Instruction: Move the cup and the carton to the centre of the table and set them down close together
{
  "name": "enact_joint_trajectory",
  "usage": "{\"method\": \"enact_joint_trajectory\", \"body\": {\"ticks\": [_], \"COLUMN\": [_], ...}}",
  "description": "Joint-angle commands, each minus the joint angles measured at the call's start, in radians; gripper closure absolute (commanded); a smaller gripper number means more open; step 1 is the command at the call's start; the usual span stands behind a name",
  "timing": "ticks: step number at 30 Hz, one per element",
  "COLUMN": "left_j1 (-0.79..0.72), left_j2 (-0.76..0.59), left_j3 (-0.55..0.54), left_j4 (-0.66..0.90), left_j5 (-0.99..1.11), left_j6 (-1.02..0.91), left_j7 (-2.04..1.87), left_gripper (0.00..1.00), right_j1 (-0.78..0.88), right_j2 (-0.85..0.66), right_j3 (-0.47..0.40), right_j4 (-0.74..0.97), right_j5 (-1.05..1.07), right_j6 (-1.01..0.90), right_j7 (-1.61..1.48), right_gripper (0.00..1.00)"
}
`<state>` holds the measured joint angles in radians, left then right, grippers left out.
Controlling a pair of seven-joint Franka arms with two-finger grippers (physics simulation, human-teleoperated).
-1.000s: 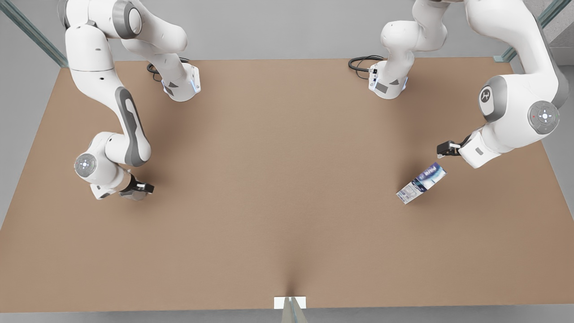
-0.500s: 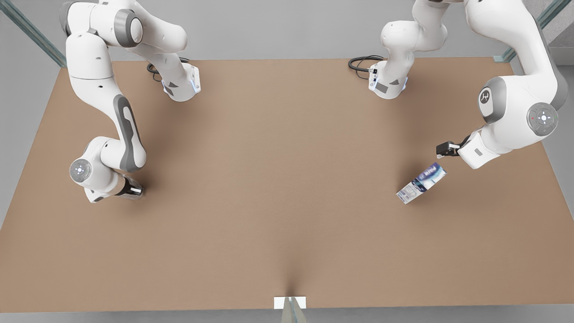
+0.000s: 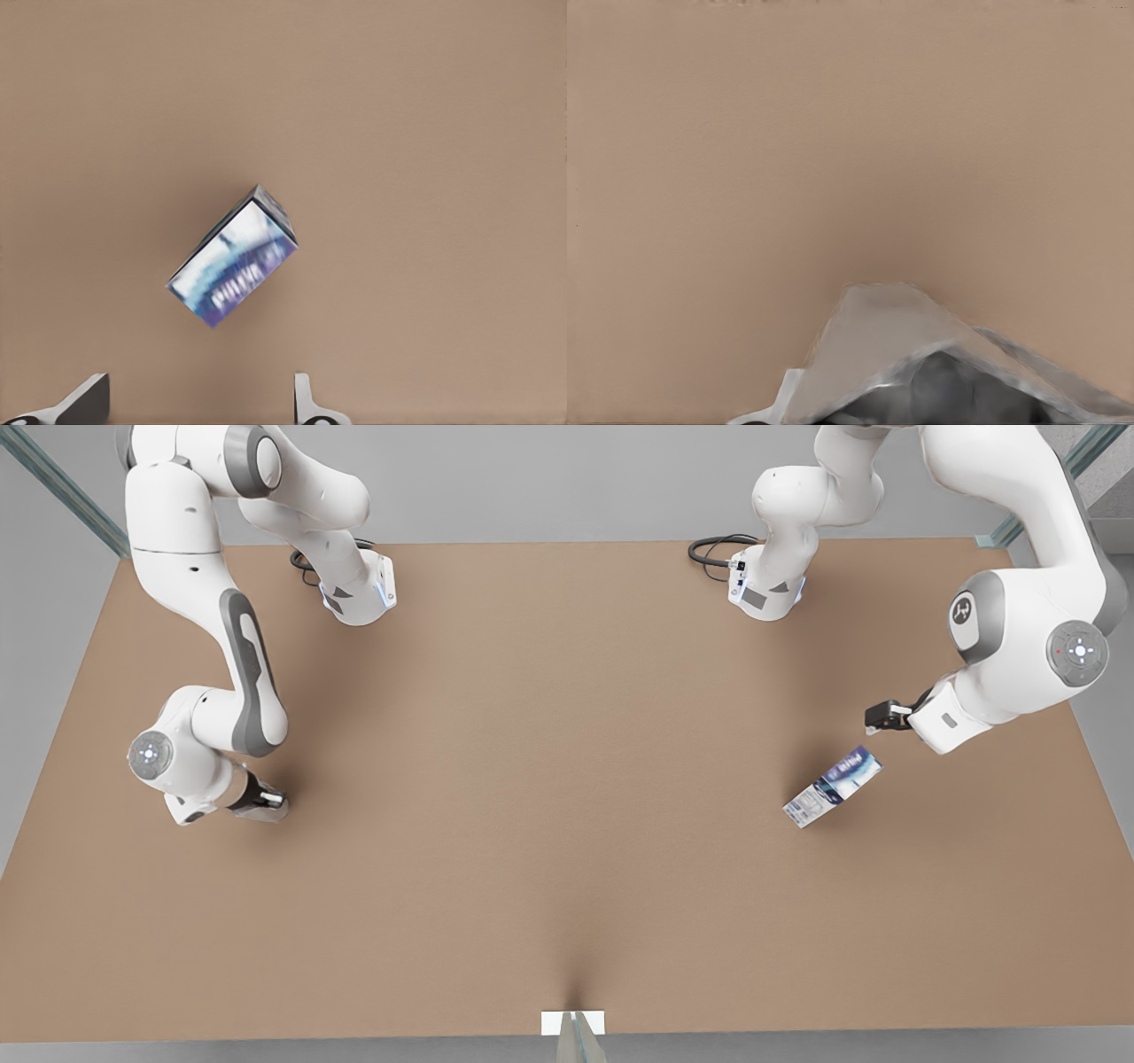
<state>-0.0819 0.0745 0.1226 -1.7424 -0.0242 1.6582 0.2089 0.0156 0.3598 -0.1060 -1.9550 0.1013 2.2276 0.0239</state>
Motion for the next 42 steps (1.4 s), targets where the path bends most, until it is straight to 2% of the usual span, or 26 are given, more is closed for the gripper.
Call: {"method": "enact_joint_trajectory", "body": {"ticks": [1, 5, 7, 10, 11, 13, 15, 18, 22, 23, 24, 34, 36, 37, 38, 41, 42], "left_j1": [0.001, 0.002, 0.001, 0.007, 0.021, 0.021, 0.021, 0.028, 0.028, 0.028, 0.028, 0.033, 0.048, 0.048, 0.048, 0.048, 0.048], "left_j2": [-0.002, -0.005, -0.005, -0.005, -0.007, -0.013, -0.01, -0.009, -0.002, -0.002, 0.007, 0.047, 0.053, 0.054, 0.056, 0.079, 0.079], "left_j3": [0.0, 0.0, 0.0, 0.0, 0.0, 0.0, 0.002, -0.001, -0.001, -0.001, -0.001, -0.001, -0.001, -0.001, -0.001, -0.006, -0.008], "left_j4": [-0.002, -0.003, -0.003, -0.038, -0.078, -0.147, -0.236, -0.287, -0.316, -0.321, -0.321, -0.315, -0.315, -0.315, -0.315, -0.315, -0.315], "left_j5": [0.003, 0.0, 0.0, 0.0, 0.0, 0.001, 0.004, -0.013, 0.049, 0.049, 0.038, -0.023, -0.026, -0.026, -0.026, -0.028, -0.028], "left_j6": [0.0, 0.003, 0.002, 0.02, 0.073, 0.138, 0.282, 0.293, 0.359, 0.357, 0.36, 0.414, 0.433, 0.436, 0.437, 0.453, 0.453], "left_j7": [0.018, 0.06, 0.055, 0.07, 0.119, 0.296, 0.308, 0.271, 0.291, 0.32, 0.326, 0.379, 0.607, 0.596, 0.587, 0.529, 0.515], "left_gripper": [0.0, 0.0, 0.0, 0.0, 0.0, 0.0, 0.0, 0.0, 0.0, 0.0, 0.0, 0.0, 0.0, 0.0, 0.0, 0.0, 0.0], "right_j1": [0.001, 0.006, 0.053, 0.245, 0.282, 0.455, 0.573, 0.682, 0.722, 0.722, 0.724, 0.731, 0.73, 0.69, 0.629, 0.376, 0.3], "right_j2": [0.002, 0.024, 0.088, 0.284, 0.332, 0.499, 0.645, 0.749, 0.772, 0.775, 0.777, 0.795, 0.789, 0.736, 0.653, 0.303, 0.216], "right_j3": [0.038, 0.288, 0.362, 0.365, 0.393, 0.384, 0.347, 0.232, 0.218, 0.218, 0.216, 0.223, 0.223, 0.232, 0.279, 0.319, 0.318], "right_j4": [0.027, 0.171, 0.294, 0.639, 0.715, 1.016, 1.172, 1.251, 1.249, 1.249, 1.248, 1.246, 1.246, 1.229, 1.158, 0.823, 0.772], "right_j5": [-0.006, -0.101, -0.147, -0.19, -0.19, -0.186, -0.187, -0.216, -0.247, -0.247, -0.253, -0.258, -0.258, -0.249, -0.249, -0.22, -0.193], "right_j6": [-0.017, -0.109, -0.157, -0.296, -0.299, -0.335, -0.227, -0.203, -0.206, -0.203, -0.187, -0.163, -0.172, -0.207, -0.221, -0.333, -0.422], "right_j7": [0.054, 0.502, 0.717, 1.053, 1.123, 1.275, 1.282, 1.245, 1.203, 1.203, 1.202, 1.2, 1.199, 1.145, 1.081, 0.84, 0.719], "right_gripper": [0.79, 0.79, 0.79, 0.79, 0.79, 0.79, 0.79, 0.79, 0.79, 0.65, 0.0, 0.0, 0.0, 0.0, 0.0, 0.0, 0.0]}}
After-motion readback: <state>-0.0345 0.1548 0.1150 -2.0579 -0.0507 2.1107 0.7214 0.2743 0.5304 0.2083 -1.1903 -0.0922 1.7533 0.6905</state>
